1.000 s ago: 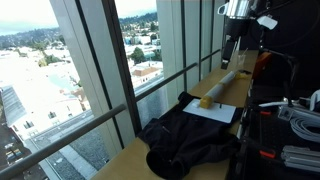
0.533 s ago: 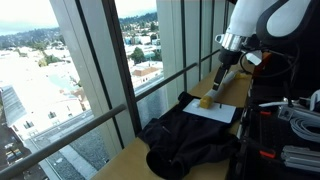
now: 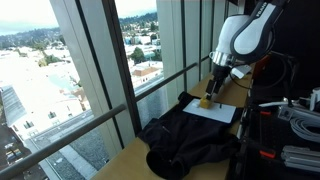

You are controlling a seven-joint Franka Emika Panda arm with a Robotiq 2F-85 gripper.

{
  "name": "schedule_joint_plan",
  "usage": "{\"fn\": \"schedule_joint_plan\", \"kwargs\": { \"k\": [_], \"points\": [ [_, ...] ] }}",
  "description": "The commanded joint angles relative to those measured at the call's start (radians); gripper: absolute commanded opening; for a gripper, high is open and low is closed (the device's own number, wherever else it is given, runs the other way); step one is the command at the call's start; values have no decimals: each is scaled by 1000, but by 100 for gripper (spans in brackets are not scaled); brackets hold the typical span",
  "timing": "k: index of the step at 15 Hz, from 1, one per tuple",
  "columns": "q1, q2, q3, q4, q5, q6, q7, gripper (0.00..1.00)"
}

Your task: Close the zipper of the black vest

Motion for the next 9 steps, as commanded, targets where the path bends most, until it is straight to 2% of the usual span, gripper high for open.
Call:
{"fn": "schedule_joint_plan", "kwargs": {
  "k": [1, 9],
  "points": [
    [-100, 92, 43, 98, 48, -36, -126, 100],
    [-242, 273, 88, 258, 35, -166, -274, 100]
  ]
}}
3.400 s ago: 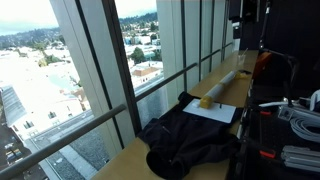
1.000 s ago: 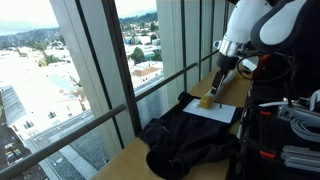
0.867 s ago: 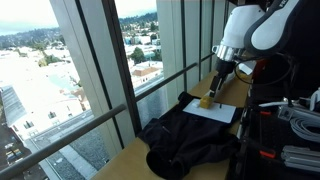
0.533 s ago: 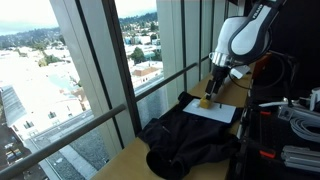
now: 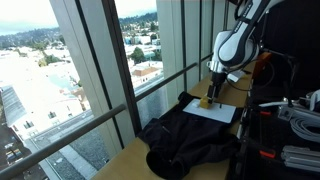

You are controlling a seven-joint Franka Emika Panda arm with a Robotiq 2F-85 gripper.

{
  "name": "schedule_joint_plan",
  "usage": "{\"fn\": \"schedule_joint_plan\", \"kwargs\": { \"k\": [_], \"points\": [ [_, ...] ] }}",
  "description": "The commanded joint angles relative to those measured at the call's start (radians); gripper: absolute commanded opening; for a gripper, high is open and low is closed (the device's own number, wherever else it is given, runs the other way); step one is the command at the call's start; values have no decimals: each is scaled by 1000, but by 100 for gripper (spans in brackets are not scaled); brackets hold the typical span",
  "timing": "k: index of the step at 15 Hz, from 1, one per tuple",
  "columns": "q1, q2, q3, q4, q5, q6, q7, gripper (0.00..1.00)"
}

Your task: Close the zipper of the black vest

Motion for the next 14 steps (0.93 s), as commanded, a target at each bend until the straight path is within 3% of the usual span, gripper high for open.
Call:
{"fn": "schedule_joint_plan", "kwargs": {
  "k": [1, 7, 14],
  "points": [
    [-57, 99, 31, 109, 10, -80, -83, 100],
    [-37, 202, 8, 237, -35, -99, -114, 100],
    [80, 341, -25, 356, -111, -67, -53, 100]
  ]
}}
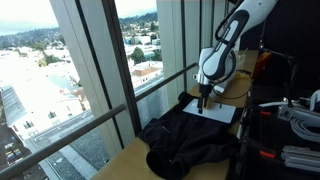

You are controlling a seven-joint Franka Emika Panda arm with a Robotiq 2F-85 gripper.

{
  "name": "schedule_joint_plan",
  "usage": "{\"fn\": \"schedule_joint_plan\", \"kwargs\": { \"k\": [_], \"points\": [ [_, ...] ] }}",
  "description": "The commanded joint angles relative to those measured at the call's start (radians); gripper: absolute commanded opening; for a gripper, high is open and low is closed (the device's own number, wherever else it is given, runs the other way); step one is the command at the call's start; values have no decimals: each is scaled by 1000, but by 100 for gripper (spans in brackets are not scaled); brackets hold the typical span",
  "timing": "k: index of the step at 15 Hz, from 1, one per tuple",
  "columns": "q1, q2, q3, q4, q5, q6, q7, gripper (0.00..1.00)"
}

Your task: Close the zipper of the black vest

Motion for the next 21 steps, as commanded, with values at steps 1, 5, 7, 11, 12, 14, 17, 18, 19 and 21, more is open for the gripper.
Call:
{"fn": "schedule_joint_plan", "kwargs": {
  "k": [1, 5, 7, 11, 12, 14, 17, 18, 19, 21],
  "points": [
    [68, 75, -32, 80, -61, 1, 49, 100],
    [101, 123, -46, 124, -95, 2, 74, 100],
    [111, 132, -48, 140, -100, -1, 83, 100],
    [138, 130, -49, 144, -103, 2, 111, 97],
    [147, 129, -50, 143, -103, 3, 118, 83],
    [162, 121, -53, 130, -104, 7, 134, 70],
    [187, 110, -65, 105, -109, 12, 159, 68],
    [192, 108, -69, 100, -110, 14, 165, 72],
    [199, 107, -74, 96, -111, 15, 172, 74],
    [213, 105, -87, 91, -117, 11, 183, 82]
  ]
}}
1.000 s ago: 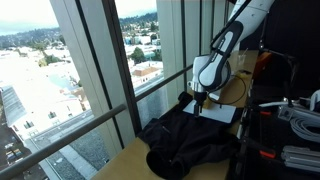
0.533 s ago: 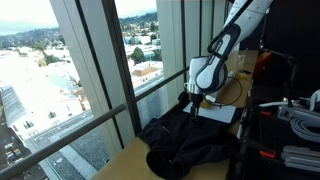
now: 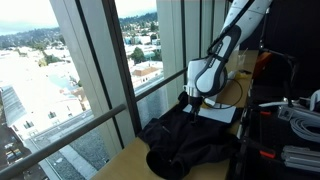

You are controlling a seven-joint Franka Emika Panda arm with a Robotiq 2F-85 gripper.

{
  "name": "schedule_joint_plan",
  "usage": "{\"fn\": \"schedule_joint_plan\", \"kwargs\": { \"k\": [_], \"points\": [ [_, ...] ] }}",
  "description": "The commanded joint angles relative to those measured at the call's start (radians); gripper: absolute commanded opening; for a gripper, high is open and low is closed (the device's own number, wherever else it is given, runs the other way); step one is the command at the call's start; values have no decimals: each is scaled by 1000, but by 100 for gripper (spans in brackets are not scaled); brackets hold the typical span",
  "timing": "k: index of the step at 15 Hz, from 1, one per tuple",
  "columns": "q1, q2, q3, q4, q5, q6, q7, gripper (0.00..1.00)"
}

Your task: Close the zipper of the black vest

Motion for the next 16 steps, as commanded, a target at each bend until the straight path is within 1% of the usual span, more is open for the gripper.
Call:
{"fn": "schedule_joint_plan", "kwargs": {
  "k": [1, 2, 3, 4, 5, 6, 8, 9, 11, 13, 14, 15, 16],
  "points": [
    [37, -23, -35, -28, -34, 7, 49, 87],
    [39, -29, -43, -41, -38, 12, 51, 95],
    [46, -34, -50, -48, -44, 16, 57, 97],
    [49, -37, -56, -53, -49, 17, 62, 95],
    [52, -38, -61, -54, -51, 17, 67, 78],
    [54, -37, -65, -54, -52, 15, 71, 70],
    [58, -38, -72, -54, -51, 13, 78, 56],
    [61, -40, -75, -56, -51, 13, 82, 47],
    [68, -43, -79, -57, -52, 13, 88, 31],
    [78, -43, -83, -56, -56, 14, 92, 18],
    [83, -43, -85, -56, -59, 15, 95, 9],
    [89, -44, -89, -56, -63, 15, 97, 3],
    [94, -45, -92, -55, -68, 15, 97, 0]
  ]
}}
